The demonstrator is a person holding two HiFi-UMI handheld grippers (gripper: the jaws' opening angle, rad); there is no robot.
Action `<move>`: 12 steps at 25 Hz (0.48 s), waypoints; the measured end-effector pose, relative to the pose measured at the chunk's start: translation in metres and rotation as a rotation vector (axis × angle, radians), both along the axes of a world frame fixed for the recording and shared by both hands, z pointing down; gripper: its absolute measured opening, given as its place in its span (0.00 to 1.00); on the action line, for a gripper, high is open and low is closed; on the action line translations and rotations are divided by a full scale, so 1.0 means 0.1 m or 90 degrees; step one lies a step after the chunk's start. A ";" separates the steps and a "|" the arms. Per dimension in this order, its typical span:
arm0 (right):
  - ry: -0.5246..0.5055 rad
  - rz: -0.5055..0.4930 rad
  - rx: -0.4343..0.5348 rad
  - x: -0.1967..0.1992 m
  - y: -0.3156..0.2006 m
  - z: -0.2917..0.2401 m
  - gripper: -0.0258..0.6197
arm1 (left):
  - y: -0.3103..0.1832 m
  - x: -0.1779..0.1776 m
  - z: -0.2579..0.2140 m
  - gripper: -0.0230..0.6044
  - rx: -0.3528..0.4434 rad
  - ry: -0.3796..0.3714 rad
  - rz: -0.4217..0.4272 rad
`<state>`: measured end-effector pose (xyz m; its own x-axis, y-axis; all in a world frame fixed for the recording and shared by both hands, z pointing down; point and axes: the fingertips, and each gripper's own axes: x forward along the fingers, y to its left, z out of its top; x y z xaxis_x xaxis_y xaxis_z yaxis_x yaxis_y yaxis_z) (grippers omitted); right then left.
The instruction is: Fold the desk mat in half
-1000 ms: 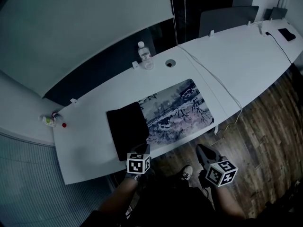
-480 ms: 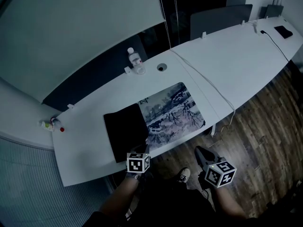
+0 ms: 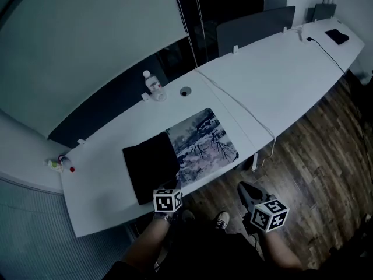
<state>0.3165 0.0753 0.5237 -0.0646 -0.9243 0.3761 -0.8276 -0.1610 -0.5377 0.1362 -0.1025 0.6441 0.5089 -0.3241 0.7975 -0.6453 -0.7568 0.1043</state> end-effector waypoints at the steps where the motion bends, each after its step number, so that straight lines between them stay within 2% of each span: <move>1: 0.001 0.005 0.000 0.02 0.03 -0.01 0.08 | 0.01 0.05 -0.02 0.10 0.000 0.003 0.004; 12: 0.020 0.041 0.016 0.34 0.09 -0.15 0.08 | 0.12 0.50 0.01 0.10 -0.013 0.012 0.045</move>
<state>0.3509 0.0842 0.5086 0.0067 -0.9351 0.3543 -0.8325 -0.2015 -0.5161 0.1864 -0.0907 0.6449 0.5449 -0.2699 0.7939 -0.5876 -0.7983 0.1320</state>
